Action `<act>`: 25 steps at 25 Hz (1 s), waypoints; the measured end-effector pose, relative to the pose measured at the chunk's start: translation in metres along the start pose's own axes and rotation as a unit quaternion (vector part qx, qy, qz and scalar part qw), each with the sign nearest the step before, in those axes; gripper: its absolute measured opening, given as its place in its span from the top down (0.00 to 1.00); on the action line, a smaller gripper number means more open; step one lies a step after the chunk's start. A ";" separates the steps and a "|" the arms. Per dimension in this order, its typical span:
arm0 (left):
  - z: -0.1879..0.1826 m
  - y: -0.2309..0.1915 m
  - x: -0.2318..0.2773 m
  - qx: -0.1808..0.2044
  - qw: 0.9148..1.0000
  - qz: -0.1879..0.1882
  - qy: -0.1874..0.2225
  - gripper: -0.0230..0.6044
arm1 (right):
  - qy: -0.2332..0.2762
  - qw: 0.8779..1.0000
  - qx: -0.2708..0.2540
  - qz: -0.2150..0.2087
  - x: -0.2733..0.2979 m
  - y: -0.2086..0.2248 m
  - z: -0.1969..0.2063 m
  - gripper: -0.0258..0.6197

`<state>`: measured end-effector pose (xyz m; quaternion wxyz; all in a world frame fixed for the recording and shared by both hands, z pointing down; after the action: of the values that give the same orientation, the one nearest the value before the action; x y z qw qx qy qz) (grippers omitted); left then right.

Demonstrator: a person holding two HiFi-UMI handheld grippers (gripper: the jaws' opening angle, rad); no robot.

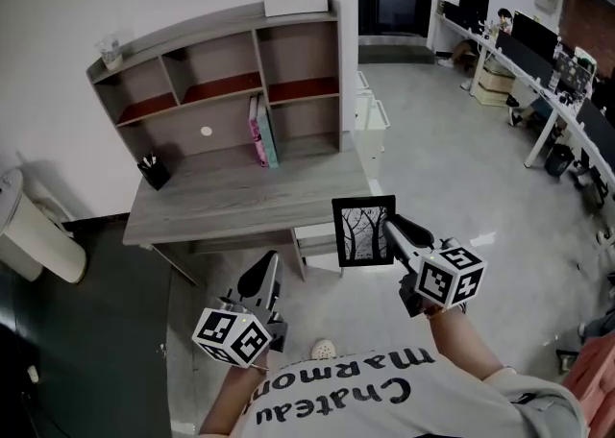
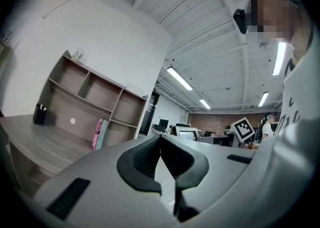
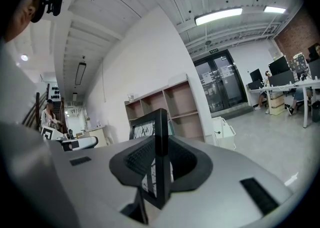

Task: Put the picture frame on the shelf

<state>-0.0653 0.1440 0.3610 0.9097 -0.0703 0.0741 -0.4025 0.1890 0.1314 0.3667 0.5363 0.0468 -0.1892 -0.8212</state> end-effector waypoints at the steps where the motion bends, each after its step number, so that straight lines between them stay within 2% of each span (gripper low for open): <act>1: -0.008 -0.007 0.008 0.005 1.000 0.003 0.003 0.94 | 0.007 1.000 -0.001 0.000 0.008 0.000 -0.009 0.82; 6: -0.039 -0.051 0.042 0.018 1.000 0.009 0.016 0.94 | 0.030 1.000 -0.005 0.003 0.057 0.003 -0.044 0.82; 10: -0.049 -0.081 0.064 0.021 0.999 0.018 0.020 0.94 | 0.035 0.999 -0.011 0.001 0.093 0.005 -0.059 0.82; 16: -0.040 -0.091 0.074 0.045 0.999 0.020 0.017 0.94 | 0.045 0.999 -0.014 -0.011 0.111 0.012 -0.056 0.82; 22: -0.015 -0.101 0.082 0.020 1.000 -0.007 -0.021 0.94 | 0.021 1.000 0.001 -0.004 0.120 0.033 -0.039 0.82; 25: -0.011 -0.113 0.084 0.014 1.000 -0.010 -0.023 0.94 | 0.017 1.000 0.000 -0.001 0.131 0.035 -0.035 0.82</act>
<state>-0.0928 0.0053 0.3646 0.9082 -0.0676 0.0471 -0.4104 0.1744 -0.0080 0.3635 0.5389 0.0610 -0.1800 -0.8207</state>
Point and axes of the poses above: the fingertips, and each gripper's own axes: x forward along the fingers, y to its right, z out of its underside, the point moved 3 cm from there along -x, backward along the fingers, and after that the axes turned 5 degrees about x, right-handed, at the moved point
